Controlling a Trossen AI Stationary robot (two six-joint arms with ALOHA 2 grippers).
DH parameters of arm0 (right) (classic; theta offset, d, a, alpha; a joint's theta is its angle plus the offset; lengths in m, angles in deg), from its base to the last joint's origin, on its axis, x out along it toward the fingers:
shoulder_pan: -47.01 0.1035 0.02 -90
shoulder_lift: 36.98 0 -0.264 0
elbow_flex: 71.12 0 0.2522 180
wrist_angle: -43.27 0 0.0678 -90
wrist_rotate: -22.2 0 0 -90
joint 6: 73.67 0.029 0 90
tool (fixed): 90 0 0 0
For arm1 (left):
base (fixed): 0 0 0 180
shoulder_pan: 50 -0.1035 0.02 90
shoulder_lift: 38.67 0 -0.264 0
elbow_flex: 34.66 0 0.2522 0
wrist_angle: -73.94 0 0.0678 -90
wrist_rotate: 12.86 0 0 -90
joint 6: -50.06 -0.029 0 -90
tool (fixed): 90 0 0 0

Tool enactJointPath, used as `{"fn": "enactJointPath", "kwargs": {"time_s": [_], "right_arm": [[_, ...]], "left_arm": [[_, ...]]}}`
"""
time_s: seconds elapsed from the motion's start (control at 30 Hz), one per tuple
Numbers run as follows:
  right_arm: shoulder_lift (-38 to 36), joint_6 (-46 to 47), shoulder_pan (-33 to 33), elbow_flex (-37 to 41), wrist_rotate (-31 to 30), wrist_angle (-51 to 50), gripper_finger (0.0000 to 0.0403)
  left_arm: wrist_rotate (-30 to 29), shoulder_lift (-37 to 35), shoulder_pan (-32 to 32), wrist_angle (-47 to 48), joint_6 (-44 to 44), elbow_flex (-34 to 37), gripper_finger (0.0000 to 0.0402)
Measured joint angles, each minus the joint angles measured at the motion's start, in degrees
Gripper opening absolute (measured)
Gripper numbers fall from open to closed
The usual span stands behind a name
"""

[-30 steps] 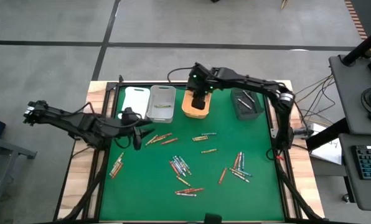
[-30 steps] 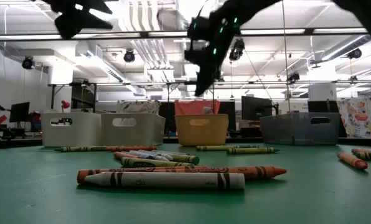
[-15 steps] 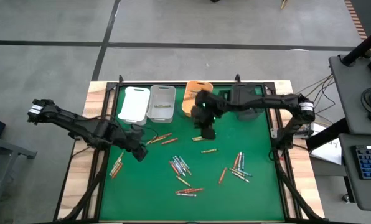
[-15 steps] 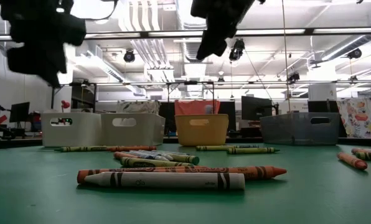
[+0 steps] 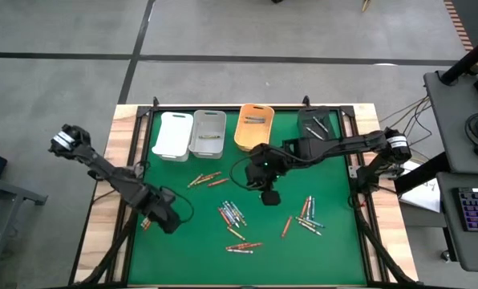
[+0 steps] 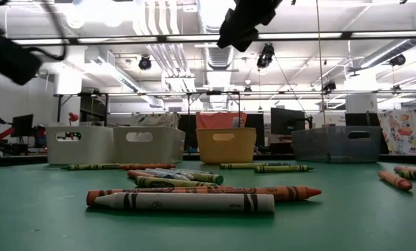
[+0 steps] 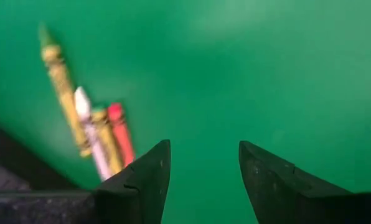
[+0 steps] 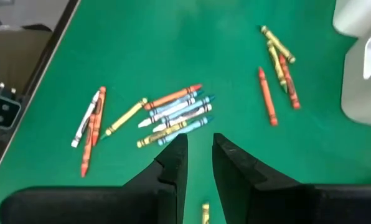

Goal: Sort crayons
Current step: Put the orange crayon into the white bin

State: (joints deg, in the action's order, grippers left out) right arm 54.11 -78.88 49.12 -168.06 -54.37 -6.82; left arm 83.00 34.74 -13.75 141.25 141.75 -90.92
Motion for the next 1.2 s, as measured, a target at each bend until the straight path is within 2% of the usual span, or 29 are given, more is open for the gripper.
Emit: {"fn": "enactJointPath", "kwargs": {"time_s": [0.2,0.63,1.2], "right_arm": [[0.04,0.08,0.15,0.0,-0.04,2.68,0.0063],[0.11,1.18,0.13,0.0,-0.04,2.77,0.0063],[0.11,1.78,0.13,0.0,-0.04,2.79,0.0063]], "left_arm": [[-0.16,4.47,3.54,3.7,6.55,0.0,0.0172],[-0.79,11.37,4.38,3.52,5.33,0.0,0.0172],[-5.26,12.15,5.09,1.77,4.75,0.83,0.0139]]}}
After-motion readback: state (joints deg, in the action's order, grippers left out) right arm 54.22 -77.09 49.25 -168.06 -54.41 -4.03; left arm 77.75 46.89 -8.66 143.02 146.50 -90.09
